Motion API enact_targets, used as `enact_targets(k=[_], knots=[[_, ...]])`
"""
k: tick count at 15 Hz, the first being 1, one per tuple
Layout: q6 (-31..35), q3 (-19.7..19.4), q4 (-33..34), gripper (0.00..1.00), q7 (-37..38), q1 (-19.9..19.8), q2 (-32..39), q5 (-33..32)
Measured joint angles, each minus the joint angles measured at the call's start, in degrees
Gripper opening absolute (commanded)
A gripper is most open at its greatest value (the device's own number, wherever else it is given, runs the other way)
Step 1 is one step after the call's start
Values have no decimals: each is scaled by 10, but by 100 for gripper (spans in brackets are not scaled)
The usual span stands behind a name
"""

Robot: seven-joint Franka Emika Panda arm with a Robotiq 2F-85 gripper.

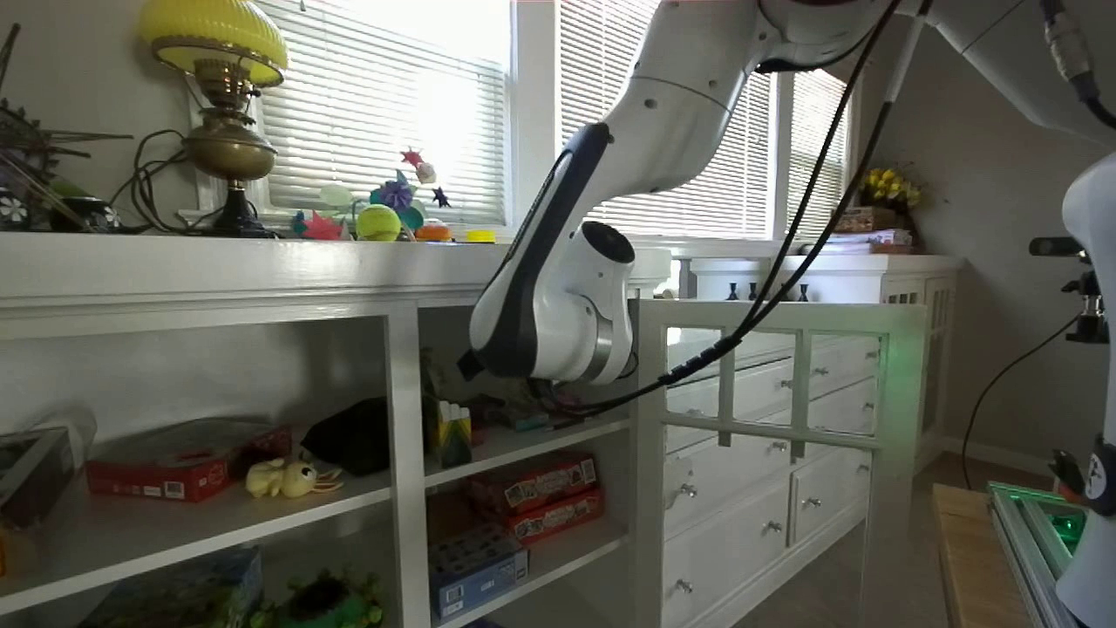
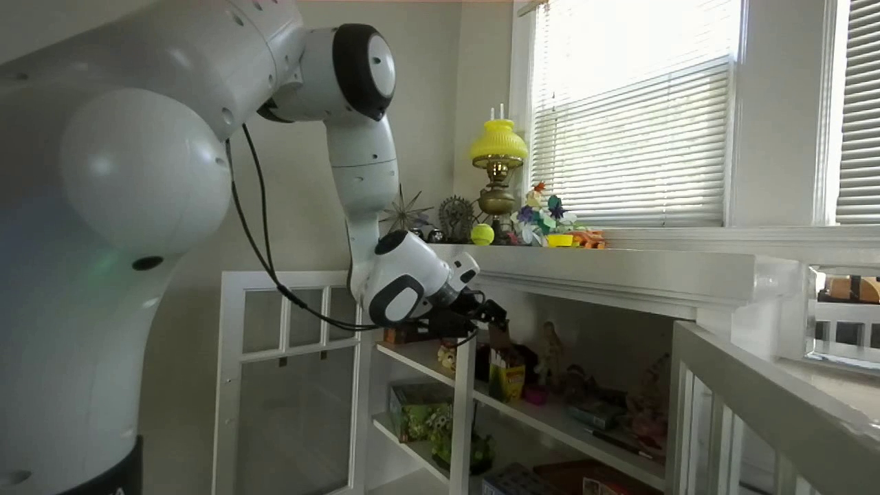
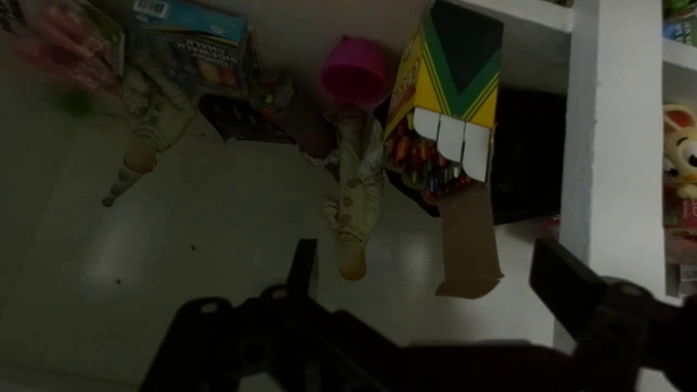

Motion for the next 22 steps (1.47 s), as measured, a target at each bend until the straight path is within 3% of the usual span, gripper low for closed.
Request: enact_targets(k=[4, 10, 22], knots=[[-6, -27, 4, 100, 61, -1, 26, -61], [-7, -37, 24, 100, 136, -20, 51, -153], [-14, -44, 32, 100, 148, -24, 57, -160]])
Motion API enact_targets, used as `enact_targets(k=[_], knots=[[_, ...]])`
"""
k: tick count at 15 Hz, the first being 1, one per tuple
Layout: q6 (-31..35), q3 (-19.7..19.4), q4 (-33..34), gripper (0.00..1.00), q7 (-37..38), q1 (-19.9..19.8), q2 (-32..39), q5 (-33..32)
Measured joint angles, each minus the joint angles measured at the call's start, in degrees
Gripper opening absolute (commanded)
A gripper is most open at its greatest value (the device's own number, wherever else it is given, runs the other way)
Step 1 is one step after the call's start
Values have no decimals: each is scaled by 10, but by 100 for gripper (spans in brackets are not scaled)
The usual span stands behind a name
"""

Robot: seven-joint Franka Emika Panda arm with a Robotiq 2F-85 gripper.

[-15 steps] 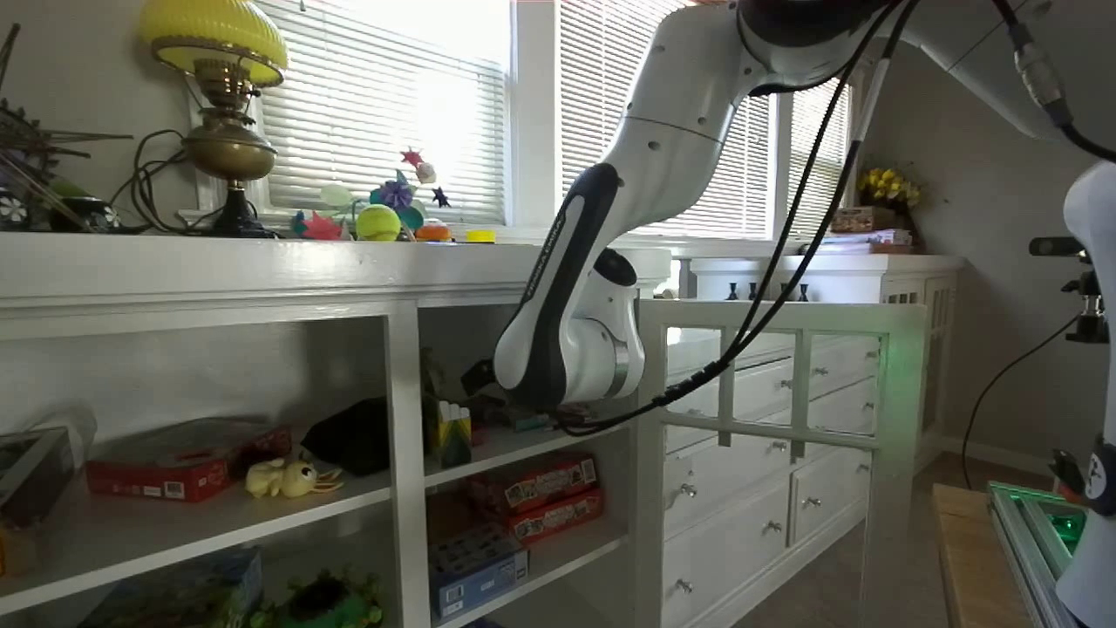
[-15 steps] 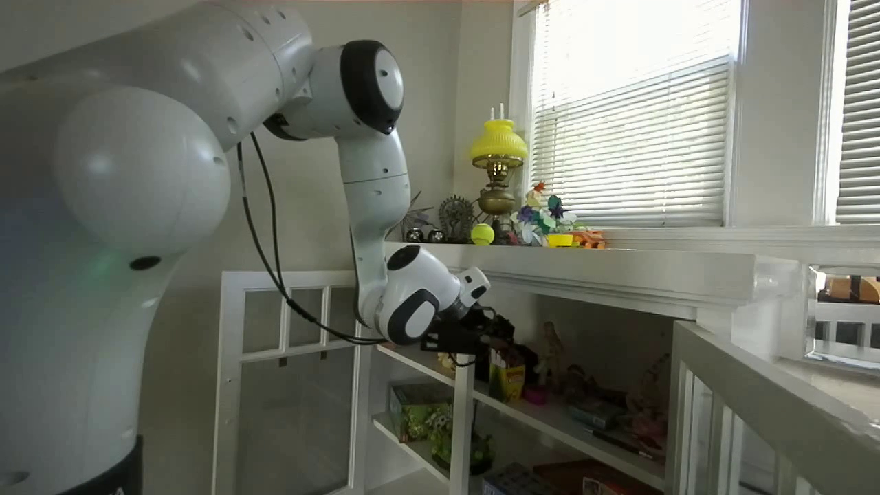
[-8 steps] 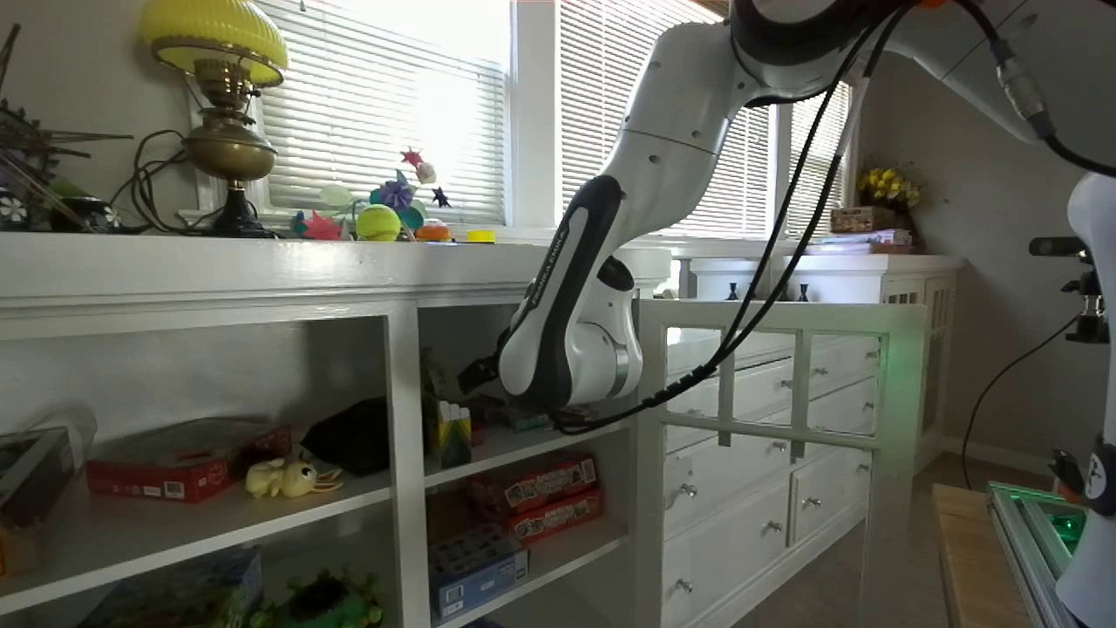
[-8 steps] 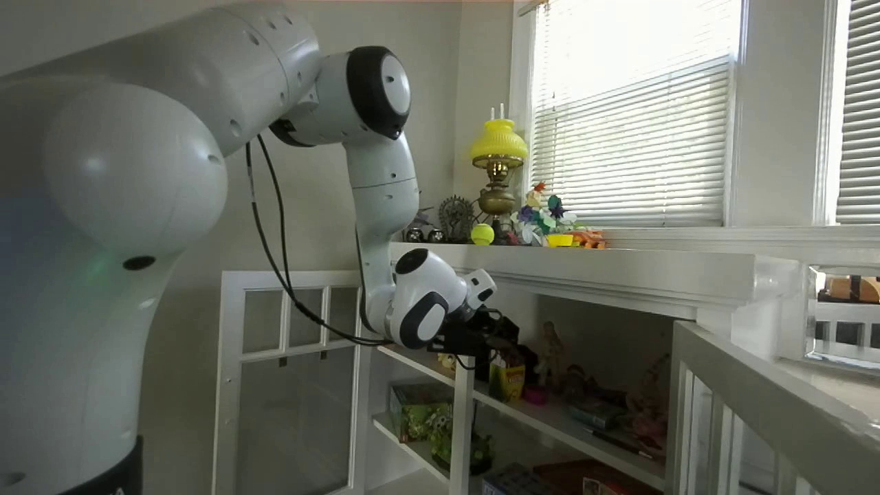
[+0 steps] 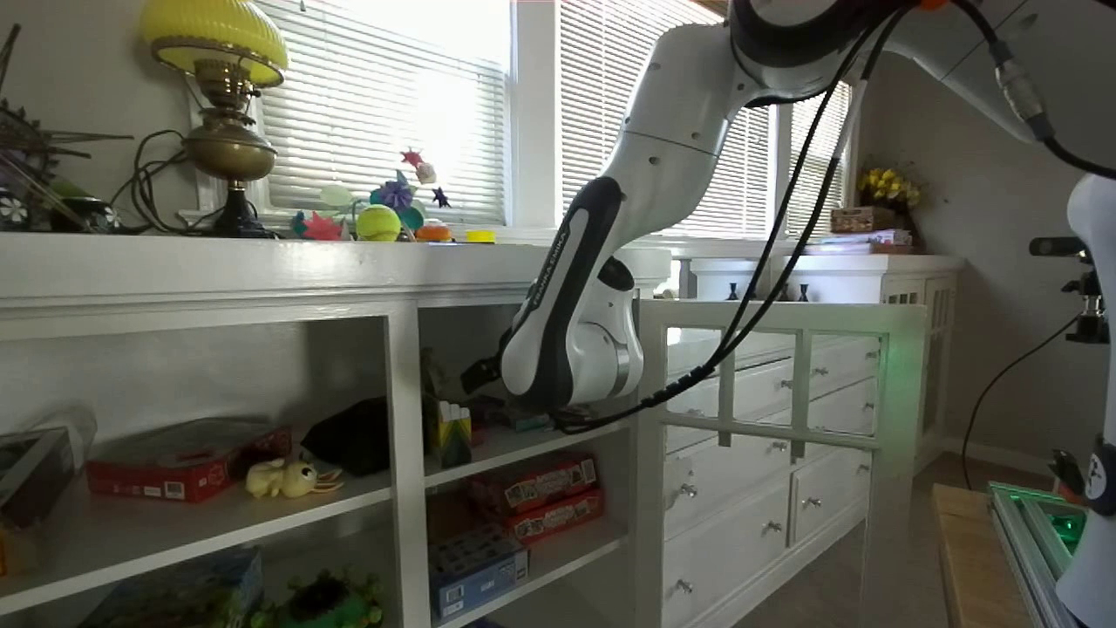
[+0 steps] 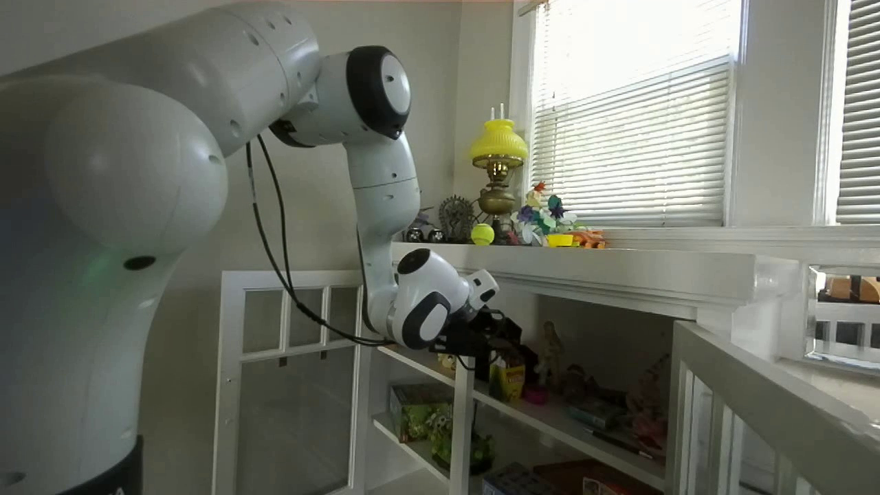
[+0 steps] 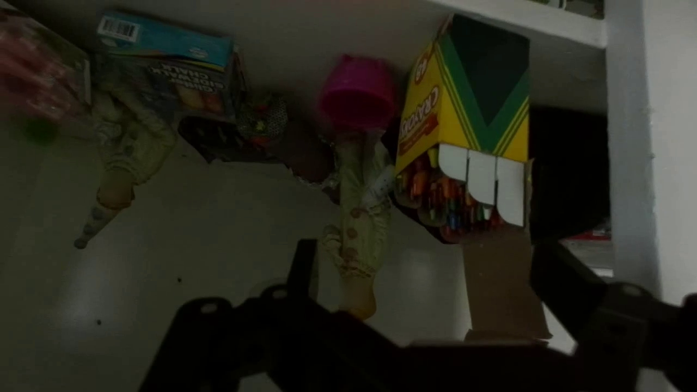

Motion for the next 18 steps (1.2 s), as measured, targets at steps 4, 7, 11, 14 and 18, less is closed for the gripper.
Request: enact_targets(k=[4, 7, 11, 14, 18], knots=[[-31, -6, 14, 100, 18, -8, 1, 0], [-59, -6, 27, 100, 35, -17, 3, -3], [-97, 6, 50, 100, 76, -43, 13, -39], [-107, 14, 72, 100, 98, -61, 24, -60], [-126, 21, 99, 100, 112, -75, 37, -72]])
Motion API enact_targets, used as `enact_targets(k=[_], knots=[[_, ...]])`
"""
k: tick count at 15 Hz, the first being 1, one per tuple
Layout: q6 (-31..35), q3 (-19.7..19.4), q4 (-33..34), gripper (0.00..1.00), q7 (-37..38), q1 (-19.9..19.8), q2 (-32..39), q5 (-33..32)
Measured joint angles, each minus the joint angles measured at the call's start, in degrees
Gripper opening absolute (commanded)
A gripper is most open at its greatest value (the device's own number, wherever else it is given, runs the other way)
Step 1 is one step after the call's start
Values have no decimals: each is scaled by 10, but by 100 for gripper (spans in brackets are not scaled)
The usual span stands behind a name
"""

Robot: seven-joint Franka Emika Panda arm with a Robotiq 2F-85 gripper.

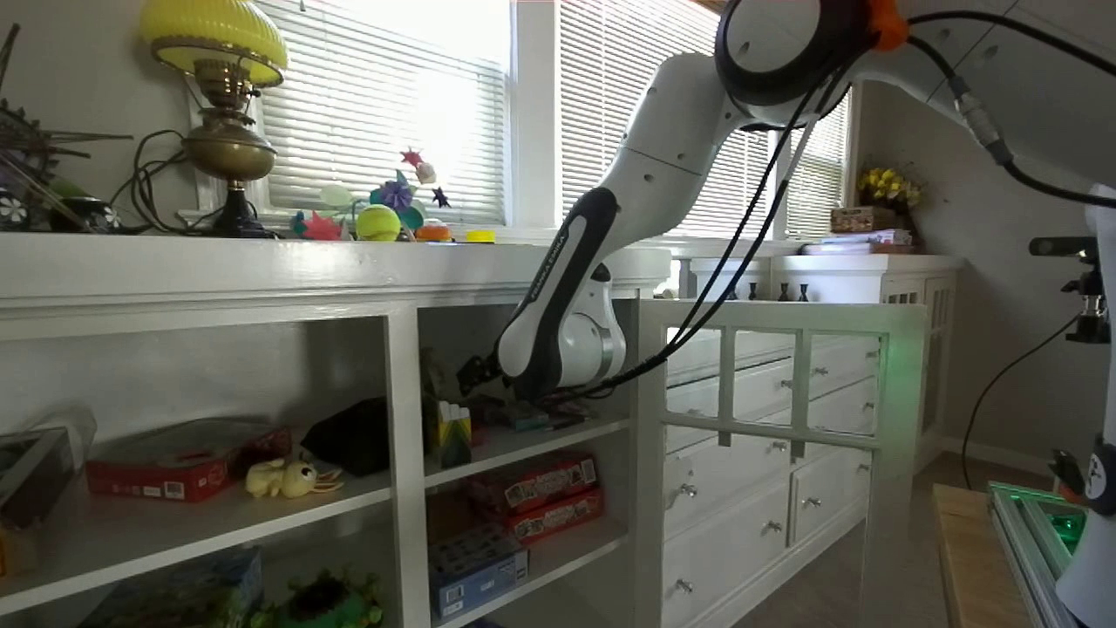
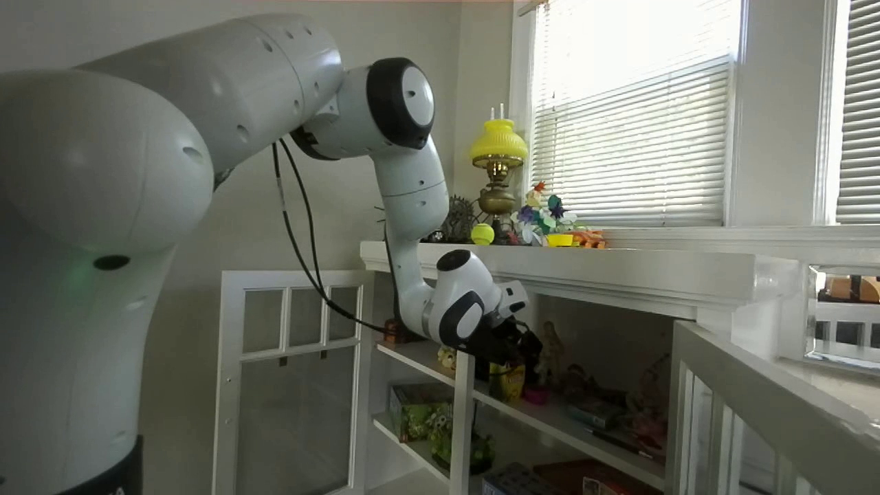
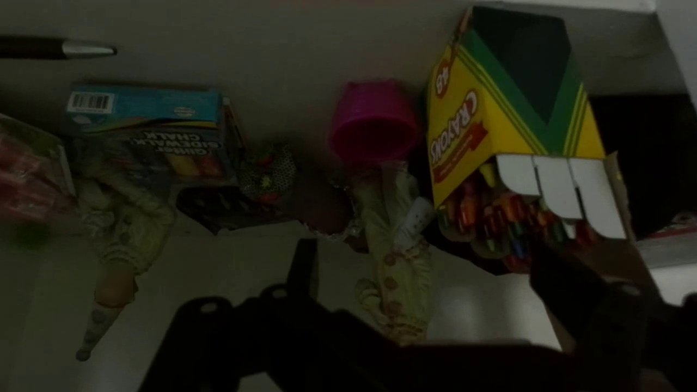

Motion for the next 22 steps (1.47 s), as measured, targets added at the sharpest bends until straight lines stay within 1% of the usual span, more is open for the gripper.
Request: enact_targets(k=[4, 10, 12, 13, 14, 16, 18, 19, 20, 21, 22], knots=[[-31, 13, 28, 100, 11, -15, 14, -11], [-57, 14, 66, 100, 17, -23, 36, -16], [-64, 14, 76, 91, 17, -26, 41, -16], [-67, 14, 81, 82, 17, -27, 44, -16], [-68, 14, 85, 79, 18, -28, 47, -16], [-73, 14, 94, 68, 19, -30, 53, -16], [-80, 14, 101, 59, 20, -31, 57, -16], [-83, 15, 104, 59, 20, -32, 59, -16], [-87, 16, 107, 63, 20, -32, 60, -16], [-90, 16, 110, 61, 20, -32, 61, -17], [-92, 18, 112, 65, 20, -32, 63, -17]])
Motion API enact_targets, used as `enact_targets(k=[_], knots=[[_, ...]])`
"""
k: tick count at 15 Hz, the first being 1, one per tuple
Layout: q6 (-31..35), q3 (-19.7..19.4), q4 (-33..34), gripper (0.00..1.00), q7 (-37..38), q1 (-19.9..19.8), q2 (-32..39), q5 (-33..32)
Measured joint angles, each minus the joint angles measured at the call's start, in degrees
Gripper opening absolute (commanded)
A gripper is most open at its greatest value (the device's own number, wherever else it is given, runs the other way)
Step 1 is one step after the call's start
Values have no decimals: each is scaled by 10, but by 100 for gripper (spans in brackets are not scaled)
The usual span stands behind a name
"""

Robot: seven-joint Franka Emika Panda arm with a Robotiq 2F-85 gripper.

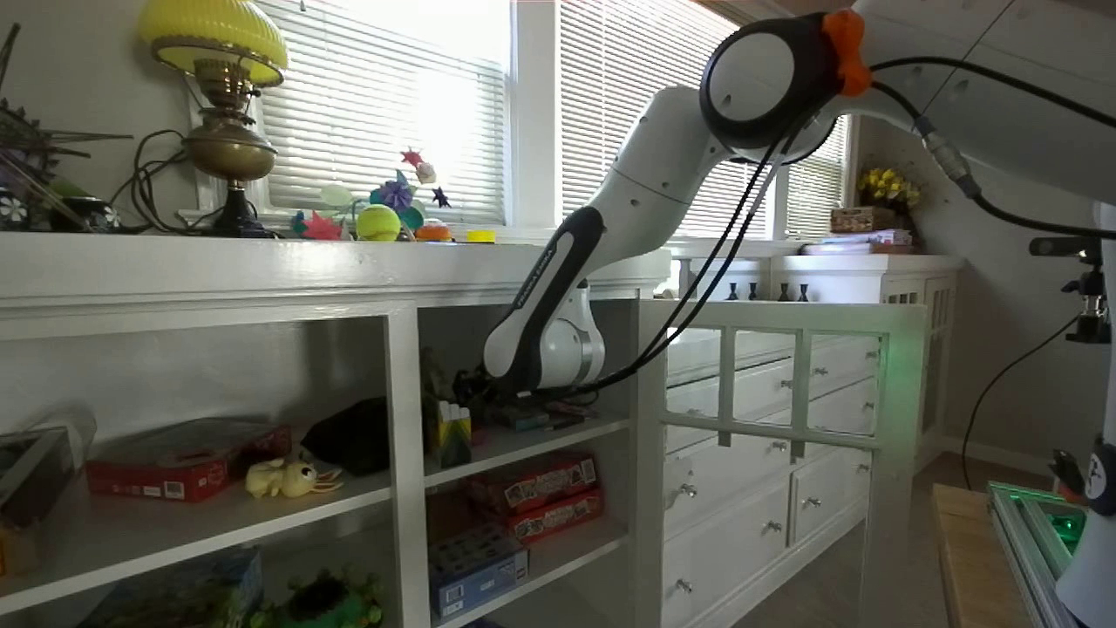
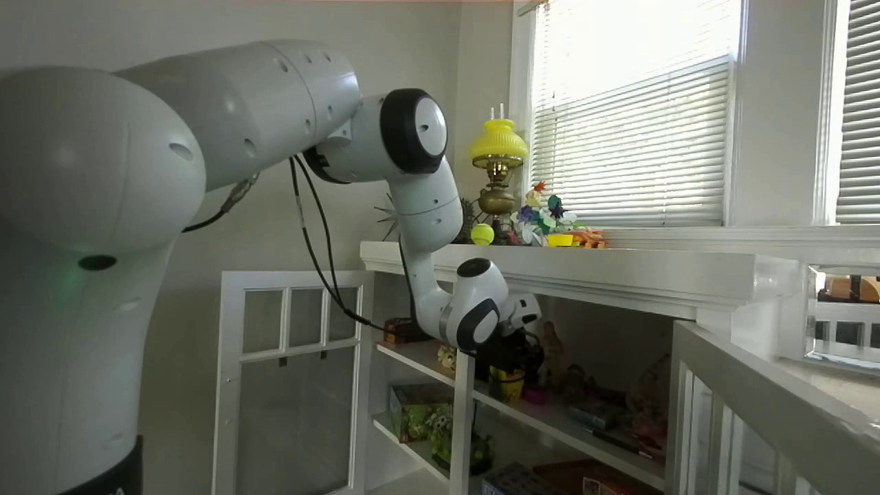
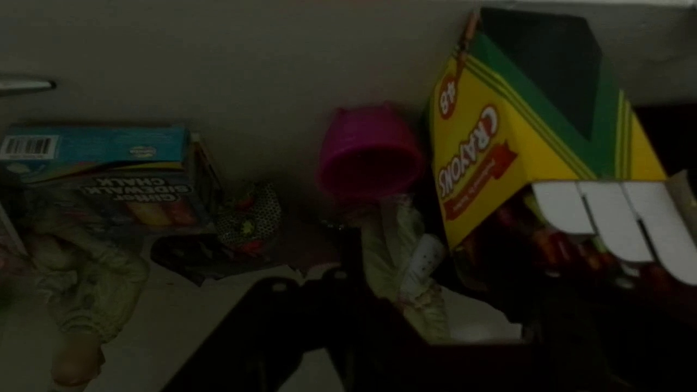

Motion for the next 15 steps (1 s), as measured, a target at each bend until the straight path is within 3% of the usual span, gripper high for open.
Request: enact_targets(k=[4, 8, 15], knots=[[-4, 6, 4, 68, 0, 0, 5, -2], [-5, 10, 6, 60, 0, 0, 5, -7], [-5, 10, 7, 58, 0, 3, 5, -8]])
